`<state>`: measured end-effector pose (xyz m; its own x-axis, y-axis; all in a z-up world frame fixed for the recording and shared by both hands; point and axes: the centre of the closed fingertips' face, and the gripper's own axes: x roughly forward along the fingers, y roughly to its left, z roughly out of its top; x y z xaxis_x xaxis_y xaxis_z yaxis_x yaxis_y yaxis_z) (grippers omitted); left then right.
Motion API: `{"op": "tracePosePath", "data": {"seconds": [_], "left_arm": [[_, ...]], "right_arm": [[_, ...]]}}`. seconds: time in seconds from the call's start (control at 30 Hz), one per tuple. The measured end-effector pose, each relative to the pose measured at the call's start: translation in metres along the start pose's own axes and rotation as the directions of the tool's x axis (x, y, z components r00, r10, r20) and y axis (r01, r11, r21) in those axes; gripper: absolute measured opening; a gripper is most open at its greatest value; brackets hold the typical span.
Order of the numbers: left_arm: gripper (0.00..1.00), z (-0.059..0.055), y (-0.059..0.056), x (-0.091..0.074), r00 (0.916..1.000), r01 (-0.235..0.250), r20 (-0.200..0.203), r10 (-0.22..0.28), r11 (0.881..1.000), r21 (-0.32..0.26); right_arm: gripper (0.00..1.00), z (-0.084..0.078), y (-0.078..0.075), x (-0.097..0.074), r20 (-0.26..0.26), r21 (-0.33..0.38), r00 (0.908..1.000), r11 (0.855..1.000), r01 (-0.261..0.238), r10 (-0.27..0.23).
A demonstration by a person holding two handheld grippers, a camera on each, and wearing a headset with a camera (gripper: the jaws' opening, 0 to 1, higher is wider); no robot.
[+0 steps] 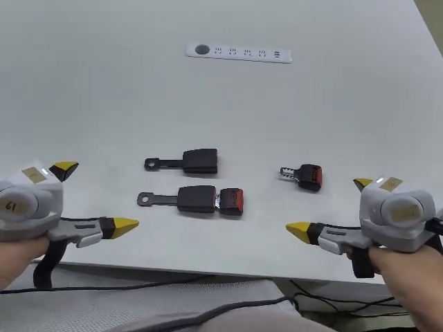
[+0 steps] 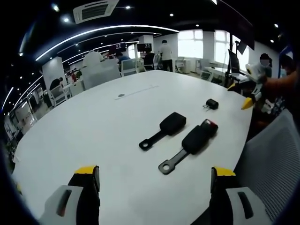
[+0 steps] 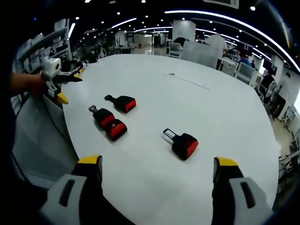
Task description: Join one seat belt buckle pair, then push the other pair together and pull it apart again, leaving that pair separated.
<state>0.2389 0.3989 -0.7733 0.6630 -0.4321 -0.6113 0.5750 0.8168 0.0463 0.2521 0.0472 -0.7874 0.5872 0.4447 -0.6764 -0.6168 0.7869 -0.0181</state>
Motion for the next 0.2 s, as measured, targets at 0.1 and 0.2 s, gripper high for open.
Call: {"op": "tracePosePath", "data": {"seconds": [0.1, 0.2], "left_arm": [[1.0, 0.0034, 0.0003, -0.002, 0.9998, -0.007, 0.021, 0.007, 1.0, -0.016], [1.0, 0.0006, 0.0036, -0.0019, 0.9995, -0.028, 0.015, 0.028, 1.0, 0.0]], "right_arm": [[0.99, -0.0004, 0.0024, -0.0001, 0.0, 0.002, 1.0, 1.0, -0.002, 0.002], [0.99, -0.0002, 0.0043, -0.0007, 0.002, 0.011, 1.0, 1.0, -0.002, 0.002]]}}
